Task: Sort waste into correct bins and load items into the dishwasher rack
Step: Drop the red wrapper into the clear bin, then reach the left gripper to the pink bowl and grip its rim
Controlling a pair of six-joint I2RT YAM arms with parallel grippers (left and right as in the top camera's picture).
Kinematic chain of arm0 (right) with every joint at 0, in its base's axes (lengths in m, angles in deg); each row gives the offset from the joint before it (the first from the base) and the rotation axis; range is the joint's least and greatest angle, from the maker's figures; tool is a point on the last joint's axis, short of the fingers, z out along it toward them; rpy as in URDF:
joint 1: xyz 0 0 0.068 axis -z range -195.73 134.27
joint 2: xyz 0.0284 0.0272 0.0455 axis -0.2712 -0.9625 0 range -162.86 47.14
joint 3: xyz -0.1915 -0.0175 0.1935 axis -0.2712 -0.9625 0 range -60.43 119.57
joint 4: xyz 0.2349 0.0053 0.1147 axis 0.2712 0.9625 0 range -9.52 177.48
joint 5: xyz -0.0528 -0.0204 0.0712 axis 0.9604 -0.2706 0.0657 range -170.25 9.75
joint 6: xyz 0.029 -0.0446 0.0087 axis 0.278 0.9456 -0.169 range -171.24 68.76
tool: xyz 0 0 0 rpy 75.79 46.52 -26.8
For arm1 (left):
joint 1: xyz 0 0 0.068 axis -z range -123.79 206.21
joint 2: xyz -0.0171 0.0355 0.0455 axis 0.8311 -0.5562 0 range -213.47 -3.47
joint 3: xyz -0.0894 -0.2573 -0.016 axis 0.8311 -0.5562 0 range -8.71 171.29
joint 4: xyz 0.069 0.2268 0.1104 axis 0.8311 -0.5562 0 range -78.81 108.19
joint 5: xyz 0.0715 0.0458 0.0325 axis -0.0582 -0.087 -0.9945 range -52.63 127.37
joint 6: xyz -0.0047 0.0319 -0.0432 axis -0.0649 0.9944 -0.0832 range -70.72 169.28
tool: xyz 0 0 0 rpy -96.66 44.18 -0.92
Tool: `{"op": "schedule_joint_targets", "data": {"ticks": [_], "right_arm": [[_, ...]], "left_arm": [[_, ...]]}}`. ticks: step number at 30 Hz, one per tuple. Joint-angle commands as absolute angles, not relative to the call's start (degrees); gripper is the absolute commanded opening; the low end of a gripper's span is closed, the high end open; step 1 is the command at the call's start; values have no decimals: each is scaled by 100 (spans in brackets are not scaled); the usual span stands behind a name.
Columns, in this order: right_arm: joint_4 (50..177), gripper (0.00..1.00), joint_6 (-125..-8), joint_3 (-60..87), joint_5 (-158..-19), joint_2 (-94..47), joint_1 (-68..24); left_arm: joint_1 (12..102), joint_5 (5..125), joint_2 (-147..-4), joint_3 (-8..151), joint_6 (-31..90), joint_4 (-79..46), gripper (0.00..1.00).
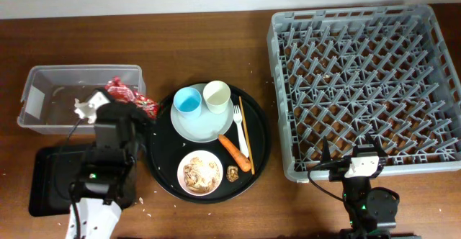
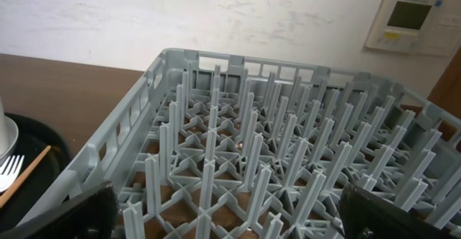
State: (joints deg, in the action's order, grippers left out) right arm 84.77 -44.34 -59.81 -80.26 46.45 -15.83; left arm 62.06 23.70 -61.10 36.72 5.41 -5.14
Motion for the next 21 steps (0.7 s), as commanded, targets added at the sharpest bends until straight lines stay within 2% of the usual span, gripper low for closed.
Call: {"op": "schedule_joint_targets", "data": {"ticks": [1,4,6,7,9,10,12,14,16,17,21], "right_arm": [[8506,99,-4419,-6011,-7993,4678,-1609],[8506,99,-4419,-6011,-7996,4678,-1609],[8506,99,-4419,-6011,-7993,4678,-1609],[8506,99,-4419,-6011,-7993,4678,-1609],[8506,99,-4419,-6011,-7993,4678,-1609],[8506,99,-4419,-6011,-7996,4678,-1609],[8506,99,-4419,-6011,-7996,4678,-1609],[8506,99,-4419,-6011,-7996,4678,-1609],[8506,98,-4419,-6011,-7996,4678,-1609],[8506,99,-4419,-6011,-7996,4678,-1609],[8506,99,-4419,-6011,-7996,4678,-1609]], "left_arm": [[5146,2807,-6624,4181,1129,-436,0],[4140,3688,-7854,4835,1321,-431,1],[3906,3978,-8680,5080,1445,-431,1],[3849,3974,-9172,5182,1673,-346,5],[3852,3981,-9629,5235,1773,-283,18],[3852,3981,-9681,5235,1771,-232,35],[3852,4138,-9668,5311,1854,-213,59],[3858,4322,-9539,5761,1942,-833,65],[3895,4319,-9347,6397,2092,-1887,65],[4077,4545,-9102,6767,2387,-2724,67],[5111,4875,-8630,6841,2951,-4483,69]]}}
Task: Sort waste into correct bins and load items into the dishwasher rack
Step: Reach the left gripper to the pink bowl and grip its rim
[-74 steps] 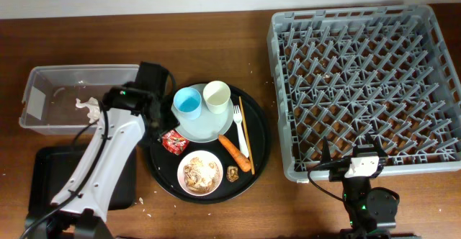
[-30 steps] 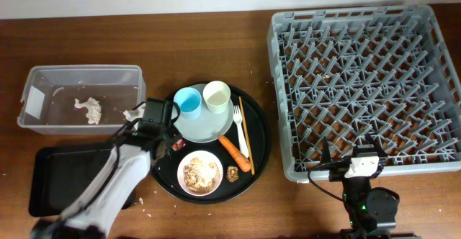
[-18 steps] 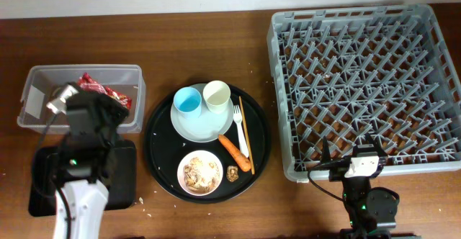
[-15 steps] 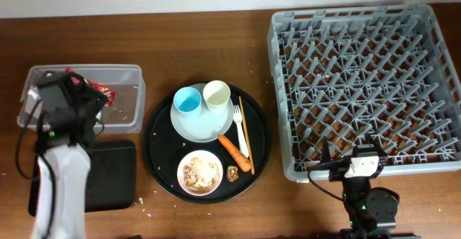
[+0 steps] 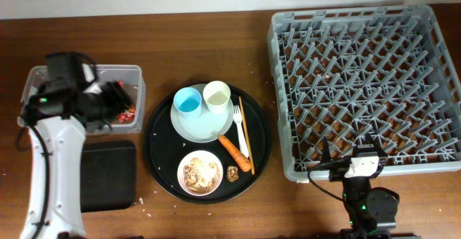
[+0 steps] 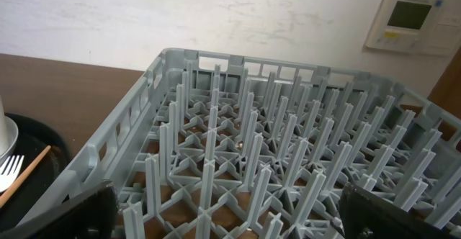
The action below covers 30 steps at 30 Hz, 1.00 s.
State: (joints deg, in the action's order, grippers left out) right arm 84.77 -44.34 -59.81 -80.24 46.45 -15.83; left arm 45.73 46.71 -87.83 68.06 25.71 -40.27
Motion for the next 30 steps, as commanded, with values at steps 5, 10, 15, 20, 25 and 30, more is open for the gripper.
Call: {"op": "schedule_joint_targets", "data": {"ticks": [5,10,15,20,25,30], "right_arm": [[8506,99,-4419,-6011,-7996,4678,-1609],[8506,99,-4419,-6011,-7993,4678,-1609],[8506,99,-4419,-6011,-7996,4678,-1609],[8506,99,-4419,-6011,-7996,4678,-1609],[8506,99,-4419,-6011,-7993,4678,-1609],[8506,99,-4419,-6011,-7993,4678,-1609]], "left_arm": [[7038,4210,-8626,6837,2932,-5185,67],[8402,3607,-8628,6634,2038,-5631,46],[9779,3603,-8628,5901,1266,-4693,36],[10428,3388,-8639,5414,1074,-3904,36],[10444,3194,-8639,4924,851,-3559,37],[10444,3194,-8849,4693,851,-3214,37]]}}
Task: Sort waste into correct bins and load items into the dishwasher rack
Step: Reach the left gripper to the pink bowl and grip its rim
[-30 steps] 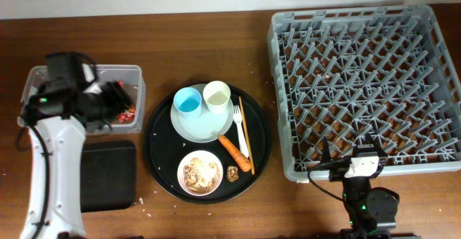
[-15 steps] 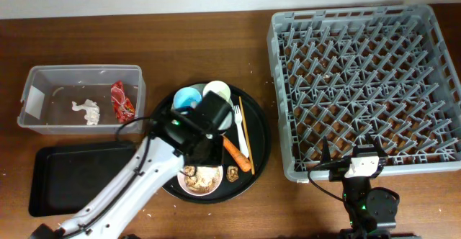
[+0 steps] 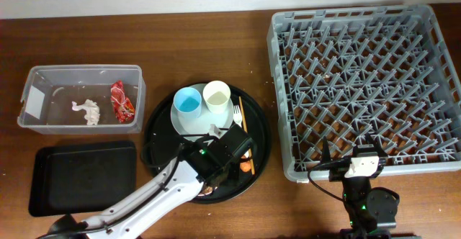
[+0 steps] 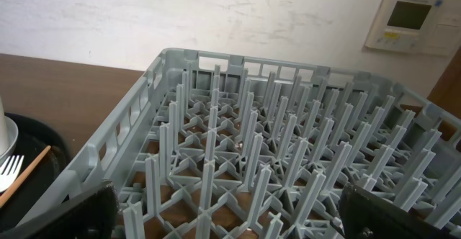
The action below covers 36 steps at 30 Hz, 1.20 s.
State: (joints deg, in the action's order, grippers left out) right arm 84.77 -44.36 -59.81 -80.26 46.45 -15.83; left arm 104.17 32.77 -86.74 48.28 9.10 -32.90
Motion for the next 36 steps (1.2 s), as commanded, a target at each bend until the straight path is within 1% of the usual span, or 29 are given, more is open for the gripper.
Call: {"op": "schedule_joint_targets", "data": {"ticks": [1,8,9,10,22,23,26,28,29,30,33,36], "right_arm": [[8506,99,-4416,-6011,-7993,4678,-1609],[8506,99,-4419,-6011,-7996,4678,-1609],[8506,99,-4419,-6011,-7996,4678,-1609],[8506,99,-4419,-6011,-7996,4678,-1609],[8503,99,-4419,-6011,-7993,4678,-1609],[8506,99,-4419,-6011,-7993,4678,-1609],[8506,99,-4419,-6011,-7996,4678,-1609],[8506,99,-4416,-6011,-7993,4678,-1609],[8506,98,-4419,-6011,-7996,4678,-1609],[8506,99,-4419,-6011,-7996,4678,-1609],[8506,99,-4419,-6011,-7996,4678,-1609],[8506,99,-4419,-6011,-7993,4678,-1609]], "left_arm": [[10444,3194,-8916,4666,807,-3168,37],[10444,3194,-9568,4666,702,-2914,36],[10444,3194,-9579,4666,702,-2914,31],[10444,3194,-9579,4666,702,-2888,30],[10444,2997,-9904,4669,705,-2849,30],[10444,2993,-9904,4673,705,-2849,29],[10444,2859,-9902,4673,707,-2851,15],[10444,2829,-9900,4710,707,-2855,12],[10444,2829,-9895,4741,707,-2877,7],[10442,2829,-9893,4749,707,-2875,1],[10442,2676,-9893,4749,711,-2903,1],[10444,2234,-9891,4944,713,-3393,1]]}}
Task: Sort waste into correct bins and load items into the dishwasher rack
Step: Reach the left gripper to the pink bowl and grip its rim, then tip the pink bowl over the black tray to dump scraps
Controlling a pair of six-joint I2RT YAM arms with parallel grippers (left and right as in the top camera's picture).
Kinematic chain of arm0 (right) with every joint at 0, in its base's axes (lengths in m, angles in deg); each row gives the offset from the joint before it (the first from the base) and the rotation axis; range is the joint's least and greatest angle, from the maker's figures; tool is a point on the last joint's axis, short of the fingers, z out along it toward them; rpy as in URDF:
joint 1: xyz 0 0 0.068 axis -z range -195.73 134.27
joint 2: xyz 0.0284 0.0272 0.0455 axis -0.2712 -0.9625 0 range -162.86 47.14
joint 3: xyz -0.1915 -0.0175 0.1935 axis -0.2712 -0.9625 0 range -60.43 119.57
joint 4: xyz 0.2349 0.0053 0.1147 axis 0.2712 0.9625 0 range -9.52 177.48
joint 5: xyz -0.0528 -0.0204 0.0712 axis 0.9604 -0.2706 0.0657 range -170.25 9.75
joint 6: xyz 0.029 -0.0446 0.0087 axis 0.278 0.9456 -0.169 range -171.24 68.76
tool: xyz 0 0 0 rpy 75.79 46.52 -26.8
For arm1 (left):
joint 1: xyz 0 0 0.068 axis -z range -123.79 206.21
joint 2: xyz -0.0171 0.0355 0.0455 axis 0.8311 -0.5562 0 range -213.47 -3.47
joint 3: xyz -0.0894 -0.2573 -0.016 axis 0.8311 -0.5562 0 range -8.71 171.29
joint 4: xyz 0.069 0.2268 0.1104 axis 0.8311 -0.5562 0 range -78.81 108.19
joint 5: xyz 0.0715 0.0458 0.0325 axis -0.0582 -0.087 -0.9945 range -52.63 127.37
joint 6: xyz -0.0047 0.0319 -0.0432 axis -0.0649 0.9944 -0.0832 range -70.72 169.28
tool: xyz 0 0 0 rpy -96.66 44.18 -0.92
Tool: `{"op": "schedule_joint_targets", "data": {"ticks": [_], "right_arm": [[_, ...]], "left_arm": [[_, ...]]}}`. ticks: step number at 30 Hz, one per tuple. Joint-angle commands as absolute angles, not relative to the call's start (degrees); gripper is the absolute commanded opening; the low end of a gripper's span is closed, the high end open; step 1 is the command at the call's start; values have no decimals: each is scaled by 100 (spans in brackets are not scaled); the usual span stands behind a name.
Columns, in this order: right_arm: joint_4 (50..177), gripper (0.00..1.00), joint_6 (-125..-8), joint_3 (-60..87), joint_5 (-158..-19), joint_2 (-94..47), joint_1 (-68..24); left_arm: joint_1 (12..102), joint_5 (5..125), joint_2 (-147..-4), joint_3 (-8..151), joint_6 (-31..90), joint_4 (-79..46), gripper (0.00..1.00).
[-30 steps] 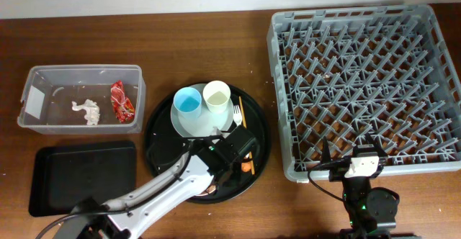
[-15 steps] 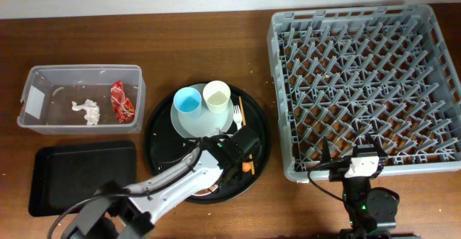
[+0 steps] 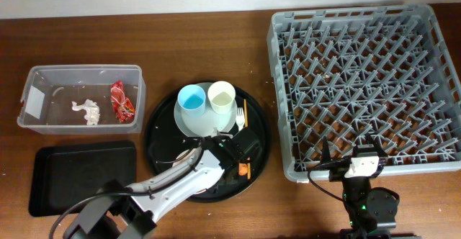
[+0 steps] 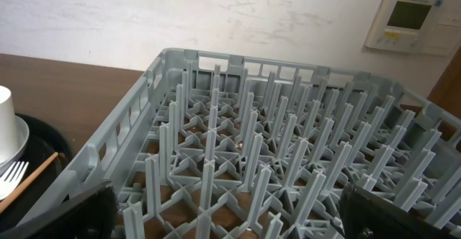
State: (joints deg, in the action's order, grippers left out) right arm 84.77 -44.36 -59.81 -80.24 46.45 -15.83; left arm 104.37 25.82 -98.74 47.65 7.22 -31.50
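Note:
My left gripper (image 3: 243,160) is low over the right side of the round black tray (image 3: 158,124), with the arm reaching in from the bottom left. A bit of the orange carrot (image 3: 243,170) shows at its tip; the fingers are hidden from above. A white plate (image 3: 189,122) on the tray carries a blue cup (image 3: 191,98) and a cream cup (image 3: 221,95). Beside them lie a fork (image 3: 238,116) and a chopstick (image 3: 245,114). The grey dishwasher rack (image 3: 360,73) stands at the right. My right gripper (image 4: 230,210) rests open at the rack's near edge.
A clear bin (image 3: 32,88) at the left holds a crumpled white tissue (image 3: 87,110) and a red wrapper (image 3: 120,101). A black rectangular tray (image 3: 72,174) lies in front of it. The arm covers the small food plate on the round tray.
My left gripper has shifted a little right and nearer on the round tray. The plate with both cups now sits slightly further right. The right arm has not moved.
My left gripper was by the clear bin's near edge with the red wrapper and tissue beside it. Then it was over the bin. Later both scraps lay in the bin and the gripper was over the carrot on the tray, where it stays now.

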Motion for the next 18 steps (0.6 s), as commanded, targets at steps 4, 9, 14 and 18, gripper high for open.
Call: {"op": "schedule_joint_targets", "data": {"ticks": [4,9,14,18], "right_arm": [[8506,99,-4419,-6011,-7993,4678,-1609],[8506,99,-4419,-6011,-7996,4678,-1609],[8506,99,-4419,-6011,-7993,4678,-1609],[8506,99,-4419,-6011,-7996,4678,-1609]], "left_arm": [[10442,2033,-9891,5436,903,-3867,1],[9864,1697,-9509,5921,1035,-4693,0],[8275,1874,-7561,5934,1577,-5001,0],[6304,2737,-6849,5923,2379,-5043,0]]}}
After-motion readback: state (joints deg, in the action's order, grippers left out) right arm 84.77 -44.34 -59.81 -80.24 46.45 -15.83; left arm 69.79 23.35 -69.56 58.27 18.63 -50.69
